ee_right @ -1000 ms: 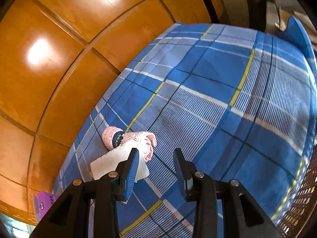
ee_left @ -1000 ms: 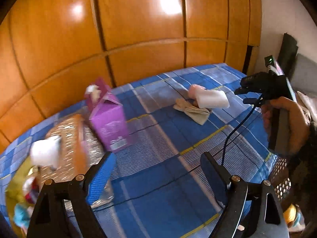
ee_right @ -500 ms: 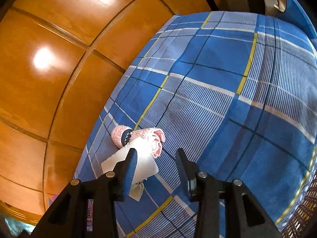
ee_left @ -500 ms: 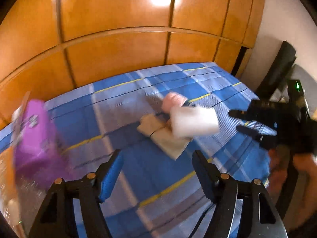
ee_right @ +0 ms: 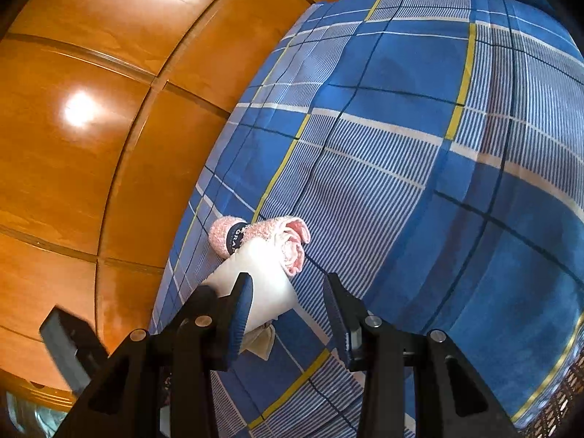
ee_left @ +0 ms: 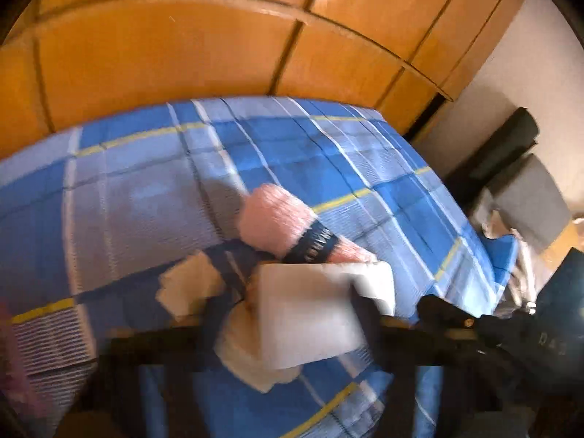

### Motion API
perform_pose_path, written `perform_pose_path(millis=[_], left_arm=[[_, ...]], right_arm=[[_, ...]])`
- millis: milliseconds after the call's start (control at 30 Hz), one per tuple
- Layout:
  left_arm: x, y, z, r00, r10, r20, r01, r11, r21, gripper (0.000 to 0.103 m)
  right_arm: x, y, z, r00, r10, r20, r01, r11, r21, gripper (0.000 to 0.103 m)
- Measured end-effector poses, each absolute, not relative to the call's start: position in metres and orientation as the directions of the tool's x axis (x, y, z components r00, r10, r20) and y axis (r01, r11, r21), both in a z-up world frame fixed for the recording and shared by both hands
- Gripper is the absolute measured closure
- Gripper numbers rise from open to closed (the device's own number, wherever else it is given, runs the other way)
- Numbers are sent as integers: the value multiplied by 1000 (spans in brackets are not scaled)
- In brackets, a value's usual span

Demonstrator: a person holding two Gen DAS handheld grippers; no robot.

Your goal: Organize soft objects

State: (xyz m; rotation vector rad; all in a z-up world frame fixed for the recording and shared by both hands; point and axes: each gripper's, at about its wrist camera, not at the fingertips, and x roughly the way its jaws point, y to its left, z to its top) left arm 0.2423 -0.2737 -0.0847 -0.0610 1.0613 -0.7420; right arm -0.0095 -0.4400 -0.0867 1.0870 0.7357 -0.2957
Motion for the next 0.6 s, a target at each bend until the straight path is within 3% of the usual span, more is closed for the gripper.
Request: perform_pose_path(millis=[100, 333, 567, 600], left_arm=[[235, -270, -81, 270, -617, -739, 537, 734, -416, 78], [195, -205, -75, 313, -622, -718, 445, 764, -467, 79], [142, -147, -95, 371, -433, -821, 350, 885, -309, 75], [137, -143, -97, 377, -409, -831, 350, 894, -281, 67]], right_arm=[[-8, -440, -88, 725, 127, -677, 564, 456, 689, 62], [-9, -439, -87, 727, 113, -678, 567, 458, 685, 62], [-6, -437, -88, 715, 119, -689, 568, 477, 671, 62], [-6, -437, -88, 713, 122, -690, 567, 478, 671, 62]])
